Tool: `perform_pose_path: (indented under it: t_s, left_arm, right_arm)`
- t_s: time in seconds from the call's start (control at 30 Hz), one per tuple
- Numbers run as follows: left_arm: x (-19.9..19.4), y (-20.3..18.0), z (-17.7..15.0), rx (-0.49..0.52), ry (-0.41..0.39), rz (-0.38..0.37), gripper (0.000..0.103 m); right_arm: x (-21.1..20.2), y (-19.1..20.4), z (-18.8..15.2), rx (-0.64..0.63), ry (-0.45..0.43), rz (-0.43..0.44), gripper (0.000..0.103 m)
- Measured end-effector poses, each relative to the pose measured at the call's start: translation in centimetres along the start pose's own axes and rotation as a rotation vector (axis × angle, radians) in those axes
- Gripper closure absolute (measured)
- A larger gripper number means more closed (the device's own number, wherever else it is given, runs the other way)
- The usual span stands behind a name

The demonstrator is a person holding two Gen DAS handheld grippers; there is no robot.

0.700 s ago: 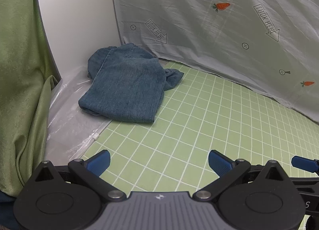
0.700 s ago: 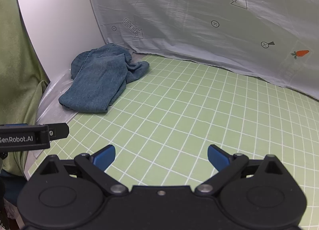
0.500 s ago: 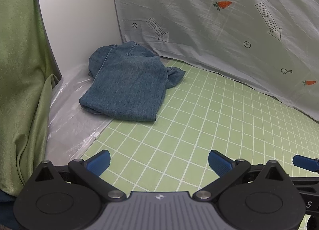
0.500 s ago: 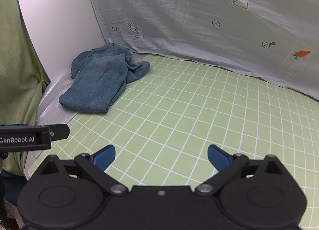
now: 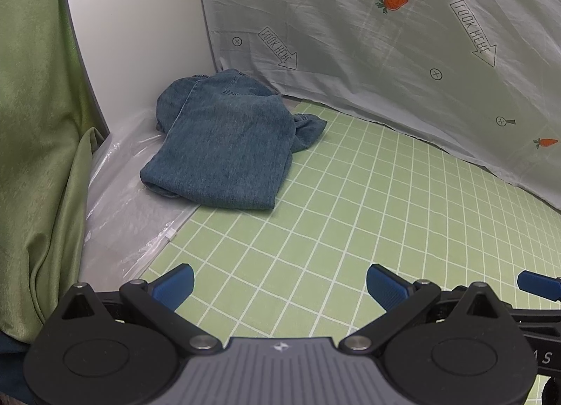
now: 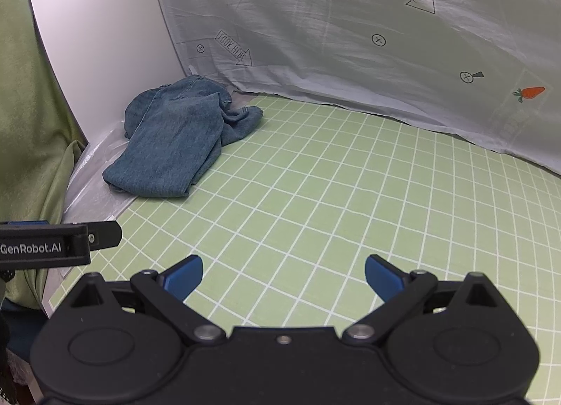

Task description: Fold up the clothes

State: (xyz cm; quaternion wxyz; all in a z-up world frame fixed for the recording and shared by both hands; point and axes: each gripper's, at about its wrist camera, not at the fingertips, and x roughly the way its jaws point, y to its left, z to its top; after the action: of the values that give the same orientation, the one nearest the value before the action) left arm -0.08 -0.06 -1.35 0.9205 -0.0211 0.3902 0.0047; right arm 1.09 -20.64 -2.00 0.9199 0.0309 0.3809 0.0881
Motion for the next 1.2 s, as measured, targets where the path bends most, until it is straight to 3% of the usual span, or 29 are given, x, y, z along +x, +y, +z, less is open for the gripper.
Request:
perform_pose_path:
  t_s: [1.2]
  left_arm:
    - [-0.56, -0.01, 0.75, -0.007, 0.021, 0.035, 0.000]
  right_arm:
    - [-0.33, -0.43, -0.18, 0.014, -0.002, 0.005, 0.003]
